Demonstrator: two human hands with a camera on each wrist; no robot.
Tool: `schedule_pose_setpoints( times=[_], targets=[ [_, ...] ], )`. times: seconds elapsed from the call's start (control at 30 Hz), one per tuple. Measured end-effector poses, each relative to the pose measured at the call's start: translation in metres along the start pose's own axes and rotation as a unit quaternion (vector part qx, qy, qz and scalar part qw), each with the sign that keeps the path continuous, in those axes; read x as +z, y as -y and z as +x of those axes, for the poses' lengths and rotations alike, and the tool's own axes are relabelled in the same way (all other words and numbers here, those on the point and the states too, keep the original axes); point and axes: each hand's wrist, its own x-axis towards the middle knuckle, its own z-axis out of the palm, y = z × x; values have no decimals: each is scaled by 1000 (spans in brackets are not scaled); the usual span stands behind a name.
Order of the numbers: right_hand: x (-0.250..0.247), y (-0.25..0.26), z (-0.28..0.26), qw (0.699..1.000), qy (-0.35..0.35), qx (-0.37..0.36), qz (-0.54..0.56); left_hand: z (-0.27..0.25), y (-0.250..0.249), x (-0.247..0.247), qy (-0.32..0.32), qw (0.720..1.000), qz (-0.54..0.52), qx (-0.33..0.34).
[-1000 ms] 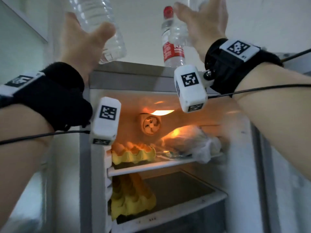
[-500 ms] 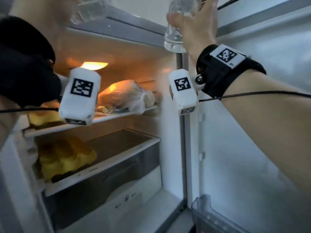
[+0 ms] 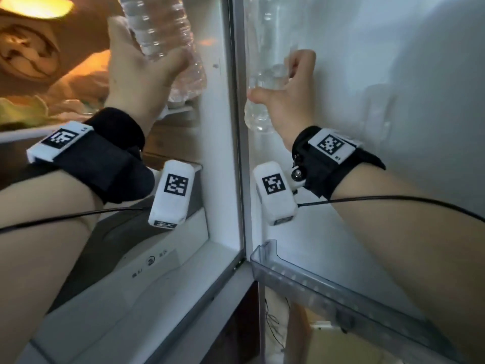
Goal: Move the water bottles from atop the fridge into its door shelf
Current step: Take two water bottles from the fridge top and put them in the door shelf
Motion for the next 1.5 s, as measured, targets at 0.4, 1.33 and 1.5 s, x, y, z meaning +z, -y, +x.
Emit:
schedule_pose_setpoints(
  times=[0.4,1.33,1.5],
  targets=[
    [-20,-96,-68,991,14,128,-30,-66,64,36,50,994,-28,-92],
    [-74,-173,-158,970,-23,207,-129,-269,225,152,304,890,136,-312],
    [-66,-188,-173,963,-18,233,-136,-275,244,159,323,882,146,-309]
  ],
)
